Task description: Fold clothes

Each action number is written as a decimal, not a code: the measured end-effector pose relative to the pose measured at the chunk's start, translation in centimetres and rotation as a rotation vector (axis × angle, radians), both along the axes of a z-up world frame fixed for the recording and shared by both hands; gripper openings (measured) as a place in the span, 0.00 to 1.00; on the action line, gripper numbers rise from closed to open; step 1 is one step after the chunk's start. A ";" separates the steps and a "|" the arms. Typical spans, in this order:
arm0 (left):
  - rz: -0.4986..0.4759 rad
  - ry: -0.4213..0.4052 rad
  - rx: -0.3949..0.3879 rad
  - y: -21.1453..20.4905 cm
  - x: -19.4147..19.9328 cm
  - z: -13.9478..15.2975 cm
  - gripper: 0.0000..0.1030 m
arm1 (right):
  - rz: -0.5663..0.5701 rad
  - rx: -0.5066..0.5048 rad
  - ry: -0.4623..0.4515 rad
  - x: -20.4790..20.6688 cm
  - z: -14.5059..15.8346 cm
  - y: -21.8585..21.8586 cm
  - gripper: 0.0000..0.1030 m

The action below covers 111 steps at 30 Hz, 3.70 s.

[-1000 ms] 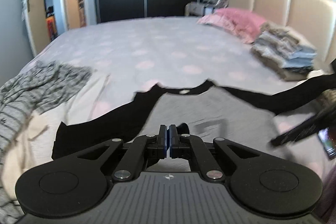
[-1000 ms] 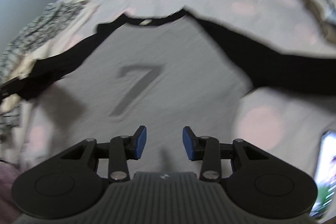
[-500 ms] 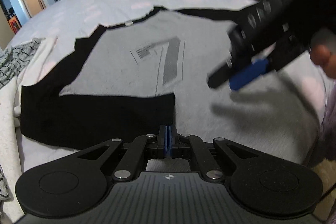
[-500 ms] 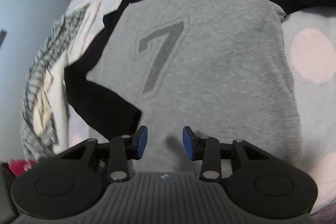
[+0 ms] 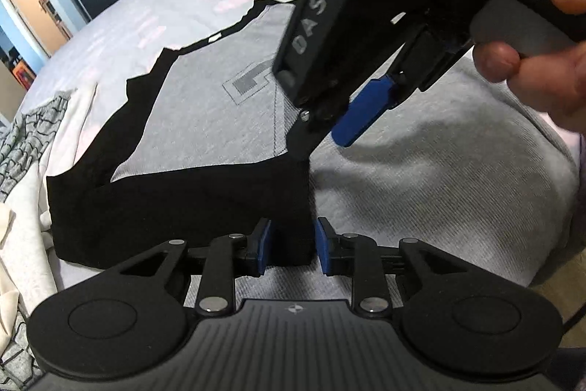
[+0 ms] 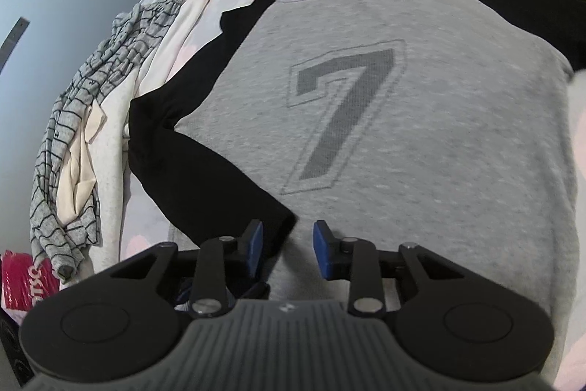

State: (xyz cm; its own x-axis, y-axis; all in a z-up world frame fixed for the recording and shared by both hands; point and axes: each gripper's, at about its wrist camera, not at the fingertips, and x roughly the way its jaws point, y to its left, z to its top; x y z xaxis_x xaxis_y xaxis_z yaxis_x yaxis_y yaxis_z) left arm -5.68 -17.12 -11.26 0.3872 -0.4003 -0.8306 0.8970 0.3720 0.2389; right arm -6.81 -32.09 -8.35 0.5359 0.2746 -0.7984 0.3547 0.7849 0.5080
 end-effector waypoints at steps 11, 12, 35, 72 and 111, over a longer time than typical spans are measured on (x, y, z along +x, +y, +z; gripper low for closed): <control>0.046 0.106 0.023 -0.9 1.9 -0.3 0.23 | 0.048 -0.016 0.024 2.5 -1.5 1.3 0.05; 0.050 0.115 0.017 -0.8 2.1 -0.1 0.23 | 0.051 -0.019 0.015 2.4 -1.4 1.4 0.04; 0.303 0.025 -0.044 5.9 16.0 7.5 0.29 | -0.090 -0.180 -0.220 5.0 13.5 -11.6 0.03; 0.411 0.091 -0.087 2.2 19.6 4.9 0.13 | -0.393 -0.274 0.028 4.9 5.5 -22.2 0.21; 0.565 0.185 -0.106 -2.6 29.3 1.0 0.38 | -0.419 -0.228 0.061 6.5 3.3 -24.1 0.26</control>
State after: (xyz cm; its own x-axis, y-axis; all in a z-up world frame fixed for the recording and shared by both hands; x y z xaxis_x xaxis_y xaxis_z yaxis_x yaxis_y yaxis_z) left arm 23.62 -19.69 -10.29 0.4166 -0.2592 -0.8714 0.5770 0.8160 0.0331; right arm -0.26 -56.24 -5.08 0.5136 -0.1407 -0.8464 0.6880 0.6569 0.3083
